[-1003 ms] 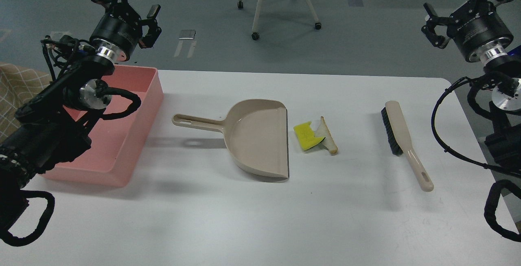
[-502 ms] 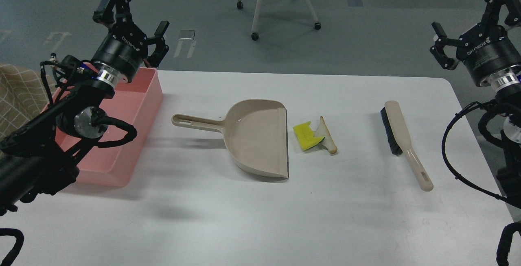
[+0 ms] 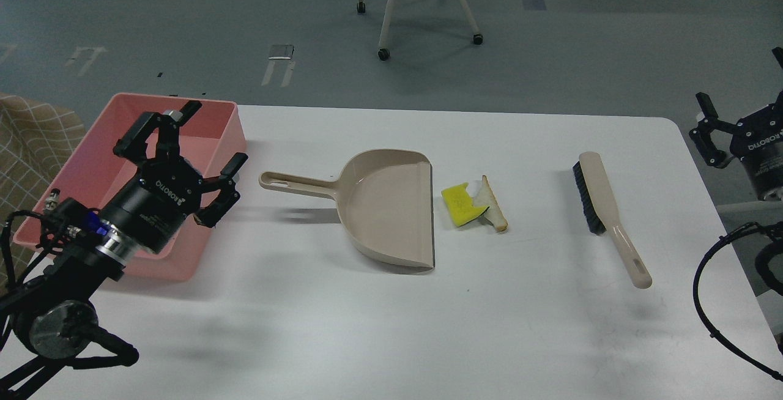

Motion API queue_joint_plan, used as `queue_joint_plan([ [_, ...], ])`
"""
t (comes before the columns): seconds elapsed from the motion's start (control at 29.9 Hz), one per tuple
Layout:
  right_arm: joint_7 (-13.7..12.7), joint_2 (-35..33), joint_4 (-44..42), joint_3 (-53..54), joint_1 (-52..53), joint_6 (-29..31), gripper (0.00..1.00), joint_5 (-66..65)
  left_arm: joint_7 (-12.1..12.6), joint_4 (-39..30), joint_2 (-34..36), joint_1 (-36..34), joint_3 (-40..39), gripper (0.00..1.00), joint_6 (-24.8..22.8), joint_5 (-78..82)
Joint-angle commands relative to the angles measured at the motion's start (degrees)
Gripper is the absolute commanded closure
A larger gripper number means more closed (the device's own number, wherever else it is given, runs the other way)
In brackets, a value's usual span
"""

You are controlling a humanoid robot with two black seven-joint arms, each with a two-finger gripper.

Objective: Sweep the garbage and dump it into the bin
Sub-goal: 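Move the left gripper to the beige dustpan handle and grasp it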

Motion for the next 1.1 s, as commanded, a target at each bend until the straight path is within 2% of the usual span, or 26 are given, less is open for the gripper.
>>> queue_joint_plan([
  [0.0,0.00,0.10,1.40,0.84,-2.14,0.00,0.00,0.10,0.42,-0.32,-2.97,2.43,-0.42,0.02,2.43,2.98],
  [0.13,0.00,0.36,1.58,1.10,-2.32,0.00,0.00,0.01,0.68,1.00,-5.88,2.35,-0.33,0.02,4.11,3.77],
  [0.27,0.00,0.62,1.58,1.10,-2.32,0.00,0.00,0.01,1.03,5.39,-10.19,1.73,0.11,0.02,4.99,6.76],
  [0.4,0.00,0.62,1.58,1.10,-2.05,0.00,0.00,0.01,1.03,10.66,-15.71,-3.61,7.64,0.02,5.16,9.22],
  [0.54,0.00,0.19,1.49,1.10,-2.14,0.00,0.00,0.01,1.03,13.39,-19.24,-6.35,10.30,0.02,5.69,9.40],
  [0.64,0.00,0.01,1.40,1.19,-2.32,0.00,0.00,0.01,1.47,18.47,-20.65,-8.98,10.74,0.02,5.69,9.48],
  [0.7,0.00,-0.25,1.40,1.72,-2.40,0.00,0.00,0.01,3.22,23.39,-22.66,-12.40,12.93,0.02,5.78,9.40],
  [0.74,0.00,-0.26,1.40,1.72,-2.40,0.00,0.00,0.01,3.23,23.42,-22.67,-12.42,12.94,0.02,5.78,9.40],
  [0.8,0.00,-0.34,1.40,1.98,-2.49,0.00,0.00,0.01,3.41,27.97,-24.34,-14.52,13.99,0.02,5.87,9.40],
  [1.07,0.00,-0.34,1.58,2.77,-3.63,0.00,0.00,0.01,3.41,29.92,-24.87,-16.02,14.00,0.02,7.62,9.40],
])
